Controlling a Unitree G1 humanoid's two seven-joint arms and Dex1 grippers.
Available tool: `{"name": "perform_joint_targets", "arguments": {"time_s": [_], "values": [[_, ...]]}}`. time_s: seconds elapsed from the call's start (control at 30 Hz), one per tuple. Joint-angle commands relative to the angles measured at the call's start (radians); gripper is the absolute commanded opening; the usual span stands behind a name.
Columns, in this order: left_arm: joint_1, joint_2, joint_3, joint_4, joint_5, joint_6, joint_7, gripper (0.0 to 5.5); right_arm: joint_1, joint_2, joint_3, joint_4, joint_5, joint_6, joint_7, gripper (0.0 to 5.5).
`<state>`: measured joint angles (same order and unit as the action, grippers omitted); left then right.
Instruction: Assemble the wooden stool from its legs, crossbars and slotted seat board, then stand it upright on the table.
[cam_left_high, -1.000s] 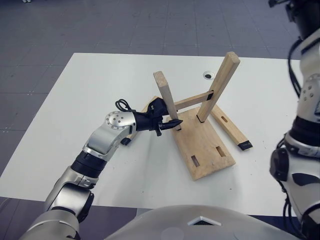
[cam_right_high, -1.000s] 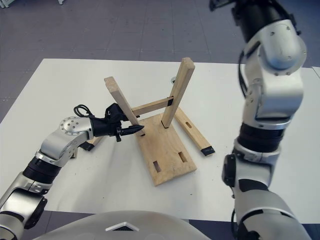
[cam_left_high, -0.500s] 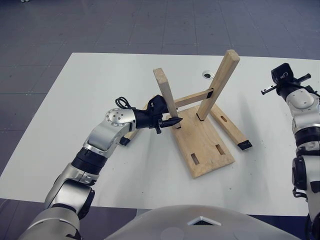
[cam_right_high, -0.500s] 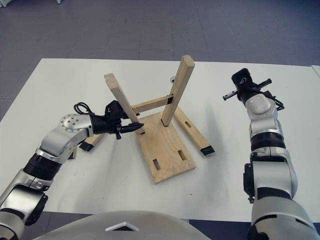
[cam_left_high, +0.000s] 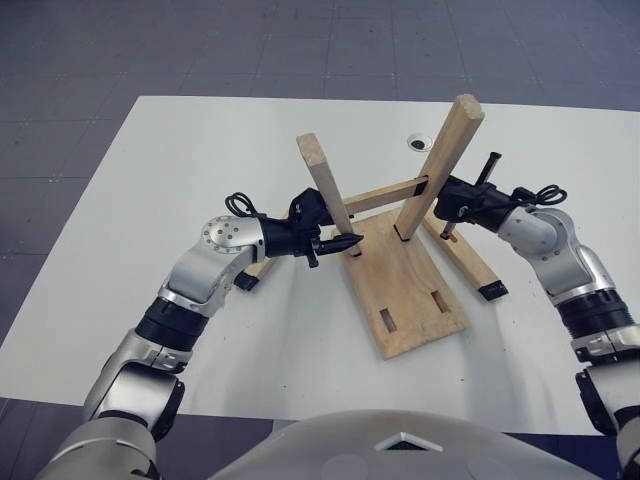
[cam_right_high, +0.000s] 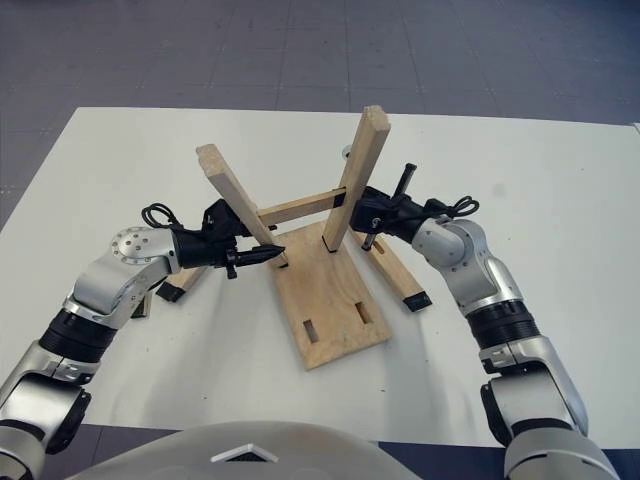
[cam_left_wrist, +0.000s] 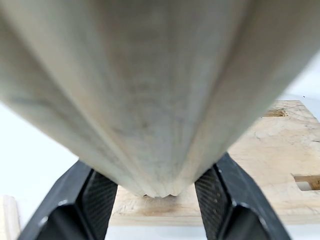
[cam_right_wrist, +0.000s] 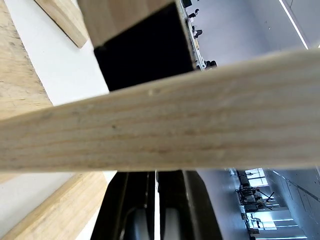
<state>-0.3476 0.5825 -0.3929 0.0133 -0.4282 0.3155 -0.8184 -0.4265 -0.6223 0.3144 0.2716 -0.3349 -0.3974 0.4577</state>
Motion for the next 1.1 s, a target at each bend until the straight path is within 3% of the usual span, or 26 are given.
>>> {"name": "perform_joint_targets", "arguments": {"time_s": [0.03,0.23,0.37,0.43,0.5,0.6,0.7,0.87,1.0,1.1], "values": [[0.114,0.041,-0.112,0.136,0.194,0.173,0.081,2.05,-0.089,-0.052,-0.030,0.186,-0.083,-0.013,-0.076,0.10],[0.121,0.043,-0.115,0.127,0.189,0.170,0.090,2.05,-0.196,-0.121,-0.061,0.535,-0.125,-0.053,-0.200,0.10],[0.124,0.047,-0.119,0.126,0.190,0.166,0.086,2.05,-0.268,-0.069,-0.032,0.579,-0.146,-0.093,-0.214,0.10],[0.124,0.050,-0.121,0.125,0.192,0.166,0.082,2.05,-0.241,0.016,0.005,0.399,-0.098,-0.101,-0.131,0.10],[0.120,0.050,-0.125,0.124,0.195,0.166,0.081,2.05,-0.141,0.117,0.085,0.046,0.014,-0.033,0.002,0.10],[0.110,0.054,-0.130,0.116,0.196,0.171,0.073,2.05,-0.065,0.243,0.203,-0.574,0.266,0.276,0.103,0.10],[0.122,0.058,-0.131,0.110,0.189,0.169,0.080,2.05,-0.122,0.251,0.132,-0.671,0.326,0.429,0.114,0.10],[0.112,0.042,-0.133,0.115,0.198,0.164,0.082,2.05,-0.061,0.114,0.026,-0.447,0.198,0.407,0.104,0.10],[0.088,0.047,-0.155,0.122,0.223,0.147,0.082,2.05,-0.046,-0.004,-0.137,-0.277,0.133,0.482,0.037,0.10],[0.073,0.054,-0.180,0.121,0.238,0.152,0.088,2.05,-0.090,0.008,-0.277,-0.252,0.170,0.582,-0.043,0.10]]}}
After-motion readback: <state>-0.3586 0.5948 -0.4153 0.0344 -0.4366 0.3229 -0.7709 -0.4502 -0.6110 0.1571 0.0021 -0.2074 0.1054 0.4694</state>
